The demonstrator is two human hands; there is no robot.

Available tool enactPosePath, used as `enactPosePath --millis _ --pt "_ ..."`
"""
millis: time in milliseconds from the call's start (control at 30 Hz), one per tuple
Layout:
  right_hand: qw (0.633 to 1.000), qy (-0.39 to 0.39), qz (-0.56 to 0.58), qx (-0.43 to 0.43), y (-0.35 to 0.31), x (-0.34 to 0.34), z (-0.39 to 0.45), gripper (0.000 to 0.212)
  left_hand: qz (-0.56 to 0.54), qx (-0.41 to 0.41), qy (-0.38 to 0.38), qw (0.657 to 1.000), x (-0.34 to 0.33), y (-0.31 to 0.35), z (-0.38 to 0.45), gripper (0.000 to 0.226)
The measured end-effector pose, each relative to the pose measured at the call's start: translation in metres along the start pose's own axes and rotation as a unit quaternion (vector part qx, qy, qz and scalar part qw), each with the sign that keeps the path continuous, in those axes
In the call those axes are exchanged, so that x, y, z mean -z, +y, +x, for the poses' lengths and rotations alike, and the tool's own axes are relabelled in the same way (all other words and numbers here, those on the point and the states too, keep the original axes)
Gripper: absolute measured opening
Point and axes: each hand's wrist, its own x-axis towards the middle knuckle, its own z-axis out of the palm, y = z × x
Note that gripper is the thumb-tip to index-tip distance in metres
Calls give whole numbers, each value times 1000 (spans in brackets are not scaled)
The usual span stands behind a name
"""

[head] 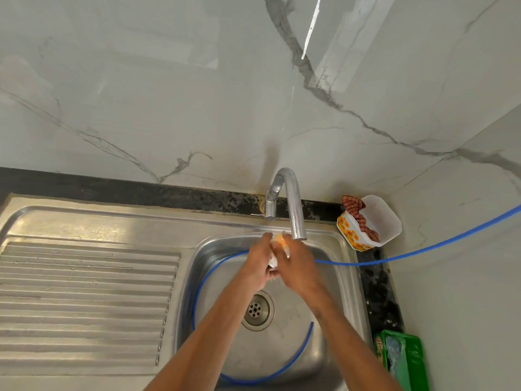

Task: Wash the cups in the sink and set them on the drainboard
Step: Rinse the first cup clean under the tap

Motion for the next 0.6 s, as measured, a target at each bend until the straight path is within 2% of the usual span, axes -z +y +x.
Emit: enactPosePath --millis 67,133,200,267,300,400,433,467,533,600 --pt "975 -31 -180 124 1 0 2 21 -50 93 -57 993 9 1 -2 30" --pt "915 -70 -332 220 5 -1 -1 23 -82 124 -88 985 20 5 1 22" --pt "878 -131 -390 244 21 3 -9 40 -93 136 -81 983 28 12 0 24" --pt "878 -162 -390 223 36 19 -12 50 -54 106 -45 992 25 10 3 33" --pt "891 -159 -370 209 39 25 -10 48 -31 81 -31 996 19 7 3 31" --pt "962 -141 -182 150 27 23 -8 40 -24 9 -27 999 2 -1 5 26" --pt "968 -158 -139 139 23 18 -13 42 -34 -4 -20 999 2 1 6 25" --pt "964 -172 -136 149 23 15 -18 46 -38 -11 -5 999 5 4 7 25" --pt "929 -182 -248 205 33 18 -21 53 -21 -16 16 1000 15 4 13 29" --pt "901 -164 -334 224 37 25 -8 56 -31 -8 3 999 16 1 8 33"
